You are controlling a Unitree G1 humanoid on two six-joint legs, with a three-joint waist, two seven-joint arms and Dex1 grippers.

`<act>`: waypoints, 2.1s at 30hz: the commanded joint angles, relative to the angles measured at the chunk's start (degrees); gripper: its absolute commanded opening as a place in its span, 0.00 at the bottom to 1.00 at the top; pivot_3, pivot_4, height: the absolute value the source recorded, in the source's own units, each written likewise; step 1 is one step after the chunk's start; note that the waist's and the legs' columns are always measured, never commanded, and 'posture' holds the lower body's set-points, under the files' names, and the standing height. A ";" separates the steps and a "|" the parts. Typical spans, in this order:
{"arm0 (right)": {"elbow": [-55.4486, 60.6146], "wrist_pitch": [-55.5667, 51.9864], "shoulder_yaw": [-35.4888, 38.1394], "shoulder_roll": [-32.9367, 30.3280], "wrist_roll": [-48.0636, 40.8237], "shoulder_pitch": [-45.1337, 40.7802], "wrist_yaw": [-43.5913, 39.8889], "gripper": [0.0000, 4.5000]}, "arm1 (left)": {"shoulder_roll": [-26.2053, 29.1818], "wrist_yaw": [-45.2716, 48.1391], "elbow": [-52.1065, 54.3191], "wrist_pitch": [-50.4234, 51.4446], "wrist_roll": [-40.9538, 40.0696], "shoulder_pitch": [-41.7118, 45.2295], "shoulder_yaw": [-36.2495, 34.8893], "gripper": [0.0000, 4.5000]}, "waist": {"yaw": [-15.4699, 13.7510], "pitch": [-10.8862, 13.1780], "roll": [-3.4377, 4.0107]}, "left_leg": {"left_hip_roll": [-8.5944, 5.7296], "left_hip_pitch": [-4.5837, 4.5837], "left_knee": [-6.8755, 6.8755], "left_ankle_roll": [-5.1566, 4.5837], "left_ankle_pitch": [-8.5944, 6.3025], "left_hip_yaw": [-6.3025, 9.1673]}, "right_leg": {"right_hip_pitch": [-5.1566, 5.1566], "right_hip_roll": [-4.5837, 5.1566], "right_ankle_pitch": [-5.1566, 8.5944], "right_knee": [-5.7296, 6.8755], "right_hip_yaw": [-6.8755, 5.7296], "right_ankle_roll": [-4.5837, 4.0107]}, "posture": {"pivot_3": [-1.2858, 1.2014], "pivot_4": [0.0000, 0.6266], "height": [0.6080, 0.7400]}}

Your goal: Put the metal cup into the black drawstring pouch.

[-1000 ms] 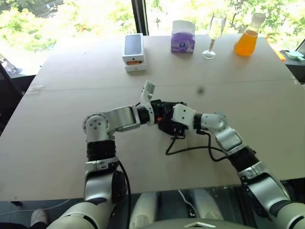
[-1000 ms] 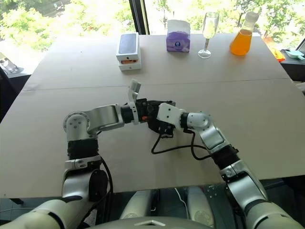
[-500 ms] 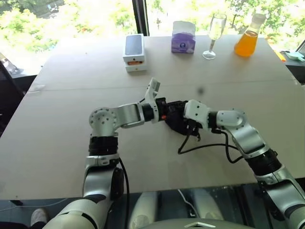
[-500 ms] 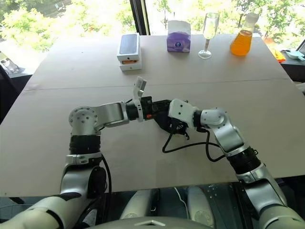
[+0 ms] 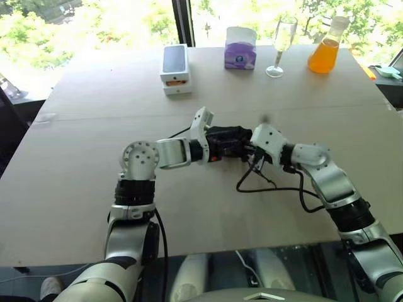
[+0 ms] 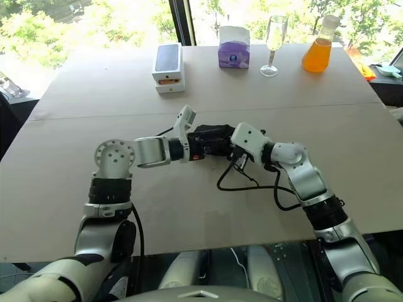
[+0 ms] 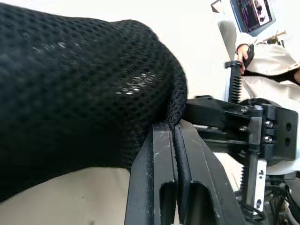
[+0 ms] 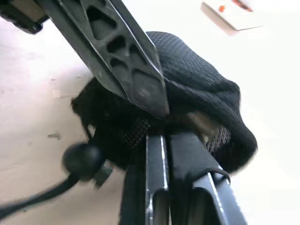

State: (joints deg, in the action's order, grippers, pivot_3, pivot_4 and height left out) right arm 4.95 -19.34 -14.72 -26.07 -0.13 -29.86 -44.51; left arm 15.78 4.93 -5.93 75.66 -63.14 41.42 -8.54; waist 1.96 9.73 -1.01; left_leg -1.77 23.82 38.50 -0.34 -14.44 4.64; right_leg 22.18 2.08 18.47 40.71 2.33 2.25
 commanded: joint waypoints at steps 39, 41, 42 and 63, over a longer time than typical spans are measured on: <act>14.26 -21.76 7.47 6.86 -19.22 14.41 10.70 0.01 | -2.50 9.44 1.63 -8.82 16.02 2.61 -2.49 0.00 | 0.25 -0.01 -0.02 | 0.01 -0.05 -0.10 -0.01 0.00 -0.06 | 0.02 -0.03 0.00 0.02 0.04 0.00 | 0.52 0.24 1.00; 16.88 -22.59 9.94 6.25 -23.27 13.72 8.32 0.01 | -2.45 10.94 1.86 -8.05 14.71 2.21 -3.35 0.00 | 0.08 -0.01 -0.02 | 0.01 -0.04 -0.09 -0.01 0.00 -0.05 | 0.02 -0.02 0.00 0.02 0.04 0.00 | 0.52 0.24 1.00; 18.45 -23.89 11.74 6.06 -26.25 13.09 7.34 0.01 | -2.28 12.18 2.07 -7.78 13.46 1.92 -4.33 0.00 | 0.05 -0.01 -0.02 | 0.01 -0.04 -0.09 -0.01 0.00 -0.04 | 0.02 -0.02 0.00 0.02 0.04 0.00 | 0.52 0.24 1.00; 20.12 -29.97 15.51 -16.57 -35.18 -6.82 -3.61 0.00 | 11.87 44.12 16.02 -35.72 30.30 -2.77 16.71 0.93 | -0.74 0.04 0.03 | 0.02 0.05 -0.18 -0.10 -0.05 0.03 | -0.10 0.03 0.01 -0.40 0.05 -0.02 | 0.52 0.24 1.00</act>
State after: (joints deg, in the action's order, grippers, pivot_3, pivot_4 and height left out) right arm 23.84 -49.92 0.42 -41.91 -35.07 -35.64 -47.60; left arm 27.92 48.90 7.77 43.53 -35.04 37.79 7.29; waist 1.22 9.77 -0.98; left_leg -1.75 23.89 38.32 -0.46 -14.50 4.67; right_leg 22.07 2.11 18.48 40.27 2.38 2.23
